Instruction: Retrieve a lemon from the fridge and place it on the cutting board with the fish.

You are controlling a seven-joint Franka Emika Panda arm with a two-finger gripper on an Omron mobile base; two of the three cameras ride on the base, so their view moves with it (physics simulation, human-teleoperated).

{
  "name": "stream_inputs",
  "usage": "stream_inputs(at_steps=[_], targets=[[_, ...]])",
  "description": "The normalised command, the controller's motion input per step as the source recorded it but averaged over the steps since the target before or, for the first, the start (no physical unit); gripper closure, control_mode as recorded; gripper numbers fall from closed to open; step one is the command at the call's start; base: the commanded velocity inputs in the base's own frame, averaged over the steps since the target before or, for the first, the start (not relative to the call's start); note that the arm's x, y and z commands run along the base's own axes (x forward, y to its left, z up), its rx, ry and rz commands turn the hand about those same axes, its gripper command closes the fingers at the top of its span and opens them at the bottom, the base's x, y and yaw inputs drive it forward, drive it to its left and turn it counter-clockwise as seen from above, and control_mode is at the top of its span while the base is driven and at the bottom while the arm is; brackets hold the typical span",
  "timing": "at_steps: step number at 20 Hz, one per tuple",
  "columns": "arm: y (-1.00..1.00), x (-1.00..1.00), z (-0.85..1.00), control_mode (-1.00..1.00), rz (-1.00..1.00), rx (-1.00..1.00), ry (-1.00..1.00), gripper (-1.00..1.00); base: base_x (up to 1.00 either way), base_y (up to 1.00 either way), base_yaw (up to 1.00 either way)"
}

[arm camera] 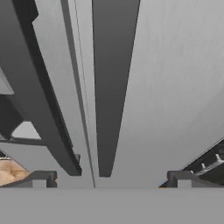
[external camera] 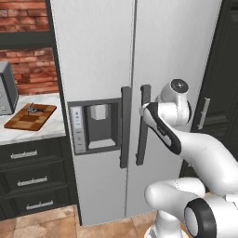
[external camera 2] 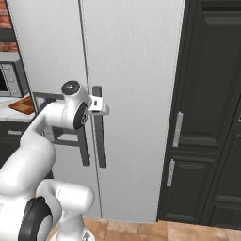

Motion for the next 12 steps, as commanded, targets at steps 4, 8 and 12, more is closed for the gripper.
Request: stream_inputs(at_steps=[4, 8, 12], targets=[[0.00, 0.39, 0.00, -1.00, 0.00, 0.00, 0.00, -1.00, 0.00, 0.00, 0.00], [0.04, 0.51, -0.01, -1.00, 0.00, 0.00, 0.00, -1.00, 0.00, 0.00, 0.00], [0.03, 0.53, 0.00, -1.00, 0.00, 0.00, 0.00, -1.00, 0.00, 0.00, 0.00]])
